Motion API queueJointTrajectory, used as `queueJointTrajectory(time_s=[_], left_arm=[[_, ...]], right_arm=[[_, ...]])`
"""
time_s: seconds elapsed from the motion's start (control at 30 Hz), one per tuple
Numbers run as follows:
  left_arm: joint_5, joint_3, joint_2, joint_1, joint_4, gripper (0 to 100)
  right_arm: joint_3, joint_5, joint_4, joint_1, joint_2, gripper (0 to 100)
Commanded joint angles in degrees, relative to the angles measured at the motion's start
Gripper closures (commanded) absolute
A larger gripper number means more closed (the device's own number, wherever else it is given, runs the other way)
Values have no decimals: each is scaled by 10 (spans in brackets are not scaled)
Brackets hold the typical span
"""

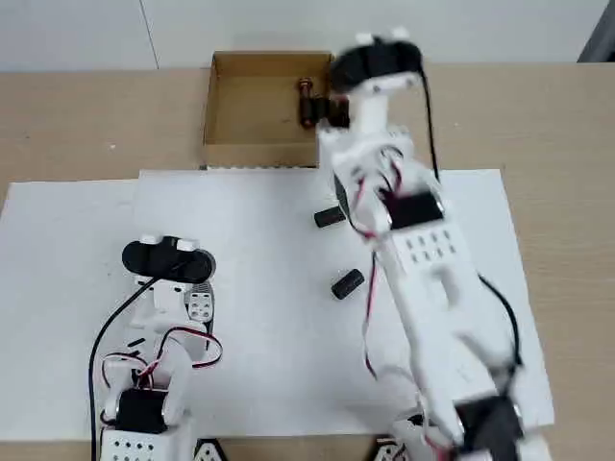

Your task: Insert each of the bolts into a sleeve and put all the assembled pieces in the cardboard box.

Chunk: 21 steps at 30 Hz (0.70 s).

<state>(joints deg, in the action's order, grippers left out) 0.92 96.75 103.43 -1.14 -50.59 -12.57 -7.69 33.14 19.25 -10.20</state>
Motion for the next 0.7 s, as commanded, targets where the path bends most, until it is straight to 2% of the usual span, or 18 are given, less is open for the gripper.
queueJointTrajectory(time_s=[0.0,0.33,0.5,0.67], left_arm=[[4,-3,5,-2,2,994],[1,-3,5,2,2,994],[1,-3,5,2,2,994],[1,-3,5,2,2,994]], right_arm=[[120,29,-42,-4,89,995],[282,122,-124,0,323,995],[348,127,-116,4,396,995],[388,176,-68,18,446,994]])
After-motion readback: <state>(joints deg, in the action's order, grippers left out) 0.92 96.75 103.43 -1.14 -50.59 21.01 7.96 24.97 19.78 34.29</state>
